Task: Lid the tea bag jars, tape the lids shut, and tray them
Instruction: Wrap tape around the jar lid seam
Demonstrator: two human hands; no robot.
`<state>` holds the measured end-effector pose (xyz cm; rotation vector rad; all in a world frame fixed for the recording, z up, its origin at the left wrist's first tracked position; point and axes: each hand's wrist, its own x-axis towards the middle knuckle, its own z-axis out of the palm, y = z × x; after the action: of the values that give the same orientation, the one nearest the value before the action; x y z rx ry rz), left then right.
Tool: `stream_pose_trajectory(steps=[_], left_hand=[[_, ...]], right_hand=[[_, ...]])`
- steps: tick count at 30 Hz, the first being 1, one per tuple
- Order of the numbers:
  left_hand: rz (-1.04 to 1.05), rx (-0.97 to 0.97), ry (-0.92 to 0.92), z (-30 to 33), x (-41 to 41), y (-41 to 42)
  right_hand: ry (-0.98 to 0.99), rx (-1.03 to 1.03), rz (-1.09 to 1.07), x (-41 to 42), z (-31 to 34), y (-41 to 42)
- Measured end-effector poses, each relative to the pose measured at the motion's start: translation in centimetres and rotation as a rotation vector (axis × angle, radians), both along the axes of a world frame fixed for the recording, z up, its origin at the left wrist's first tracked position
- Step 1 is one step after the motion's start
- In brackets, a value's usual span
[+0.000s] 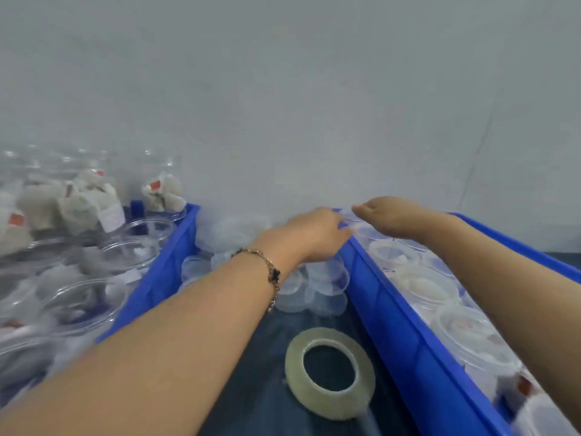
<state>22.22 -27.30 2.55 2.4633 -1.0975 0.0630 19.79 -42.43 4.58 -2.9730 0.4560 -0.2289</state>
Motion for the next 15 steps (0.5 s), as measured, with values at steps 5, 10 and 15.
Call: stream_pose_trajectory(steps=[5,10,15], left_hand=[[0.145,0.086,0.011,-0.8,-1.3,9.8],[0.338,0.136,0.069,-1.8,-1.5,20.3],[0.504,0.082,0.143,-1.1,-1.2,28.1]], right_hand=[[0.027,-0.042,0.284,0.2,-1.8,10.6],[0.037,-0.003,0.466,0.0,-3.8,20.5],[0.028,0.01,0.565,0.9,-3.1,26.7]])
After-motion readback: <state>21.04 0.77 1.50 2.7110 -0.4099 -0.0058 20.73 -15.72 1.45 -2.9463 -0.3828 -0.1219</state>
